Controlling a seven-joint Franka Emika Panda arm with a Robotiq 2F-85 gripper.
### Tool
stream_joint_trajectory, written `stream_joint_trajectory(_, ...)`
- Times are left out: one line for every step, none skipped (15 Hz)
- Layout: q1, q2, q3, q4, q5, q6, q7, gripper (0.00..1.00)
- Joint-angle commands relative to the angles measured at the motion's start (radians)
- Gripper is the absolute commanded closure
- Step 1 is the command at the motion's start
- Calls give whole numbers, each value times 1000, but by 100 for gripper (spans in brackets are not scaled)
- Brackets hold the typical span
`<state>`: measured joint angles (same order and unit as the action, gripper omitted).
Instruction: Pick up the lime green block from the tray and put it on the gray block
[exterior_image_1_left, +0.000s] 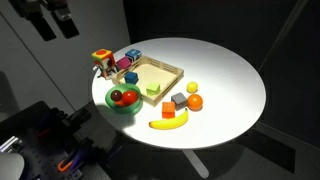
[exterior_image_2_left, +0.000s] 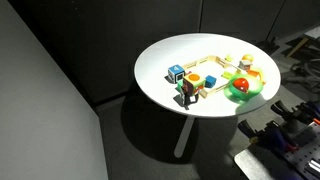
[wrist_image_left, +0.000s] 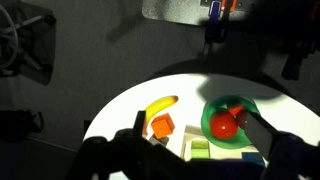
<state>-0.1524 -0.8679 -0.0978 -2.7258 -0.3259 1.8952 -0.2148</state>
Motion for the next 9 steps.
stream_joint_trajectory(17, -1, -13, 3, -10, -6, 10, 0)
stream_joint_trajectory(17, -1, -13, 3, -10, -6, 10, 0)
stream_joint_trajectory(17, -1, -13, 3, -10, -6, 10, 0)
stream_joint_trajectory(17, -1, -13, 3, -10, -6, 10, 0)
stream_joint_trajectory(19, 7, -9, 10, -4, -9, 16, 0)
stream_joint_trajectory(26, 20, -5, 20, 7, -10, 23, 0)
stream_joint_trajectory(31, 32, 0, 29, 16, -9, 36, 0)
stream_joint_trajectory(38, 39, 4, 34, 21, -6, 47, 0)
stream_joint_trajectory(48, 52, 8, 41, 29, -4, 58, 0)
